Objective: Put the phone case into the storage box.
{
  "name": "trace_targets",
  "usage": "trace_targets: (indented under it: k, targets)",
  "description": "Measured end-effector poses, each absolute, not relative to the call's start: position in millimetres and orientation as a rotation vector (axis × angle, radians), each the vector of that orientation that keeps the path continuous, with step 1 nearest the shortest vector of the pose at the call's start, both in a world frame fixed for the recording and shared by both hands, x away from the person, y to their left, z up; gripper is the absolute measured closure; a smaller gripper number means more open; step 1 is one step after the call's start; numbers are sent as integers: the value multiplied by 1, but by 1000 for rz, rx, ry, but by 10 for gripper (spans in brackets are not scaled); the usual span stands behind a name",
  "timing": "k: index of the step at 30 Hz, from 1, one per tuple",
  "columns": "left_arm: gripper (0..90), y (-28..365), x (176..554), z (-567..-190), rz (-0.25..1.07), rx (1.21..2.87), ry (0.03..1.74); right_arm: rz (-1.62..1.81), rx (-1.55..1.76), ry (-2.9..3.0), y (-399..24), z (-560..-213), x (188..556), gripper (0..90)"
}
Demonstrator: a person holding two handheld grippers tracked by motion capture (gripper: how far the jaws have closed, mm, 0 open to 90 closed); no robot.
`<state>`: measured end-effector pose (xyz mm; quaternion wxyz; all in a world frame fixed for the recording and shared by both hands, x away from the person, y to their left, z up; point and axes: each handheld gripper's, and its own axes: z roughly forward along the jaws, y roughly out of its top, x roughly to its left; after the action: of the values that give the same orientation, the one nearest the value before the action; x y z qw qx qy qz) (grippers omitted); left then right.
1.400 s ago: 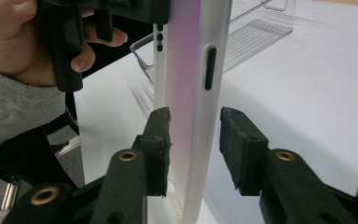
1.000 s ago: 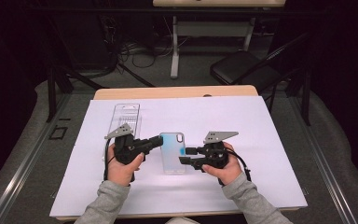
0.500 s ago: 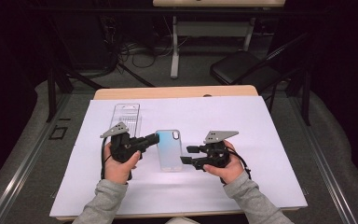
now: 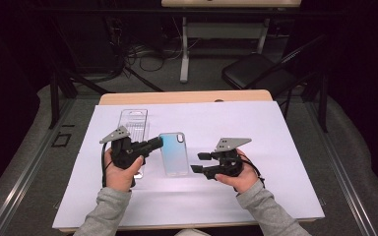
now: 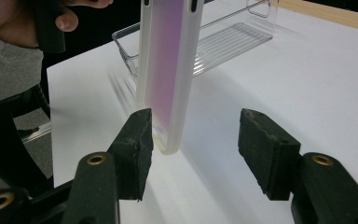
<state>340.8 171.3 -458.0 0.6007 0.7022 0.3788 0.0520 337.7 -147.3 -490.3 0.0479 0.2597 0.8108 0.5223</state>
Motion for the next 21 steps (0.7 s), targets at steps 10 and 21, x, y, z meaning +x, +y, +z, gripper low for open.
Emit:
trace_targets:
  k: [10,21]
  targets:
    - [839,181,349,-445,167,1615,872,1599,761,2368,-159,-485,339,421]
    - [839,201,362,-433,216,1594,886,1582,798,2361,-167,-486,336,239]
